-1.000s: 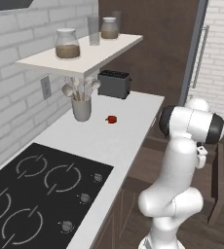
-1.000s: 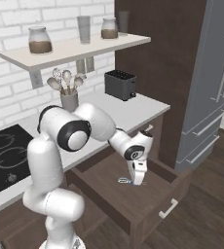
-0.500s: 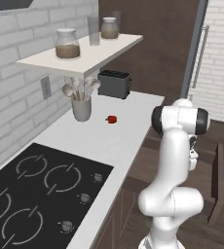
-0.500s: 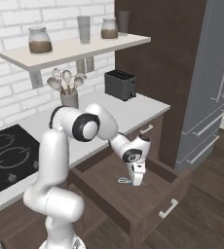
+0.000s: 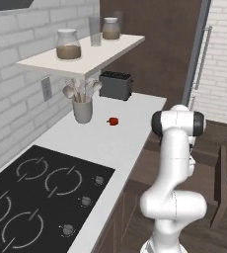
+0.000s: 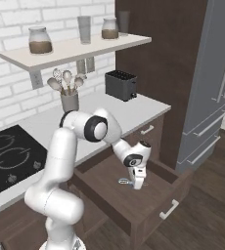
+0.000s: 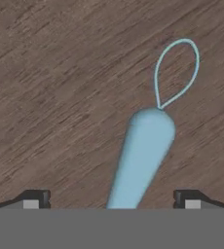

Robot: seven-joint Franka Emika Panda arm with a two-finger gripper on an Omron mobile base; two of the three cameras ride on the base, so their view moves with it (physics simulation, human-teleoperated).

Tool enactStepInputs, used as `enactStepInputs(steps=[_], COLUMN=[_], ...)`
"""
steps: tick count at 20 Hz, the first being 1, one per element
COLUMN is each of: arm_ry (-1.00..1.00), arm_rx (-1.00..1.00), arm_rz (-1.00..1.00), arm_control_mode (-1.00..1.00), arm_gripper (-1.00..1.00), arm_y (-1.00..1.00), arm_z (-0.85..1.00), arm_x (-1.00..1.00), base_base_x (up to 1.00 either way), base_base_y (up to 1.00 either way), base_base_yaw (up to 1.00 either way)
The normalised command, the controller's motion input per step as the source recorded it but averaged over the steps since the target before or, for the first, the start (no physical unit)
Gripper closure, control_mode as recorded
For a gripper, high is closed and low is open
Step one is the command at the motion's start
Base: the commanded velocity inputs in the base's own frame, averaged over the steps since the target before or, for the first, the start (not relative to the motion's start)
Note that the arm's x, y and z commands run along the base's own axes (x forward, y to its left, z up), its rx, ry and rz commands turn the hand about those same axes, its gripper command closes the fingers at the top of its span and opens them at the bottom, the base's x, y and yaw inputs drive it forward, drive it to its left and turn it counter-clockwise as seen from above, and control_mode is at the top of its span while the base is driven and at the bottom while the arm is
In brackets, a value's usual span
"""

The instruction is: Pick the peeler from the drawer and place it on the counter.

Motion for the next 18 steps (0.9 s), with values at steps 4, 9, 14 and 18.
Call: enactStepInputs(steps=[4,9,14,18], arm_ry=[0.04,0.07,0.00,-0.11], arm_rx=[0.00,0.00,0.00,0.00], arm_rz=[0.00,0.00,-0.03,-0.17], arm_control_mode=[-1.00,-1.00,-1.00,-1.00], arm_gripper=[1.00,1.00,1.00,1.00], arm_y=[0.00,0.00,0.00,-0.03], arm_z=[-0.53,-0.58,-0.16,0.89], arm_x=[0.08,-0.04,-0.31,-0.76], base_base_x=[0.00,0.00,0.00,0.00], base_base_y=[0.00,0.00,0.00,0.00], base_base_yaw=[0.00,0.00,0.00,0.00])
